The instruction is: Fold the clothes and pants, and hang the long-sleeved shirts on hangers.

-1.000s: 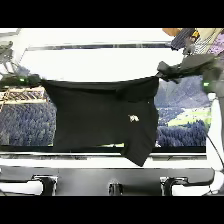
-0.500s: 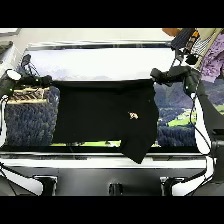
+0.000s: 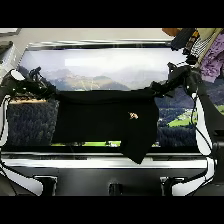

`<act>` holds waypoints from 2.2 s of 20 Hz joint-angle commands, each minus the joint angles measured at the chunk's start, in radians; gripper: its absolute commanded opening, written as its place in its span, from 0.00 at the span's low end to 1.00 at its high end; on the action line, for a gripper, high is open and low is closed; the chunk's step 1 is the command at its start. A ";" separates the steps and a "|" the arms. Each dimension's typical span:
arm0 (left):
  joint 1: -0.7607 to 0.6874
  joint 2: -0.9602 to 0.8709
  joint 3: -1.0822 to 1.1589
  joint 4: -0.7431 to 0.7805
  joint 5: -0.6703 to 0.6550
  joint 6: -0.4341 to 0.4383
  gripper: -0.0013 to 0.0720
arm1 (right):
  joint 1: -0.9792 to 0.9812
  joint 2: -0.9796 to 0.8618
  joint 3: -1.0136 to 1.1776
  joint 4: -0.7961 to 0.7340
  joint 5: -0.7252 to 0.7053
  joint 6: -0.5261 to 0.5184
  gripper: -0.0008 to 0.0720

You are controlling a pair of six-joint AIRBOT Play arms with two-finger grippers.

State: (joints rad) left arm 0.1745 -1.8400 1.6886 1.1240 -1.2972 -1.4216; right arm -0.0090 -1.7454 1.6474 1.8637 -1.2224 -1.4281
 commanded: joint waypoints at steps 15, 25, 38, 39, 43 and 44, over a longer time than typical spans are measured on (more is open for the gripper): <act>0.056 0.144 -0.094 0.039 -0.132 0.043 0.75 | -0.082 0.077 -0.005 -0.027 -0.123 -0.190 0.51; 0.345 0.608 -0.734 -0.158 -0.063 0.065 0.75 | -0.376 0.583 -0.833 0.308 -0.190 -0.354 0.67; 0.340 0.670 -0.940 -0.201 -0.047 0.087 0.75 | -0.369 0.638 -1.336 0.541 -0.030 -0.389 0.66; 0.340 0.670 -0.940 -0.201 -0.046 0.088 0.75 | -0.345 0.638 -1.344 0.546 0.009 -0.388 0.66; 0.340 0.671 -0.940 -0.201 -0.047 0.101 0.75 | -0.250 0.638 -1.343 0.560 0.196 -0.343 0.38; 0.340 0.671 -0.940 -0.201 -0.051 0.116 0.75 | -0.245 0.638 -1.342 0.563 0.227 -0.341 0.25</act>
State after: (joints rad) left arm 0.5137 -1.1698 0.7498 0.9241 -1.3434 -1.3254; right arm -0.2920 -1.1080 0.3130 2.4104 -1.1400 -1.7958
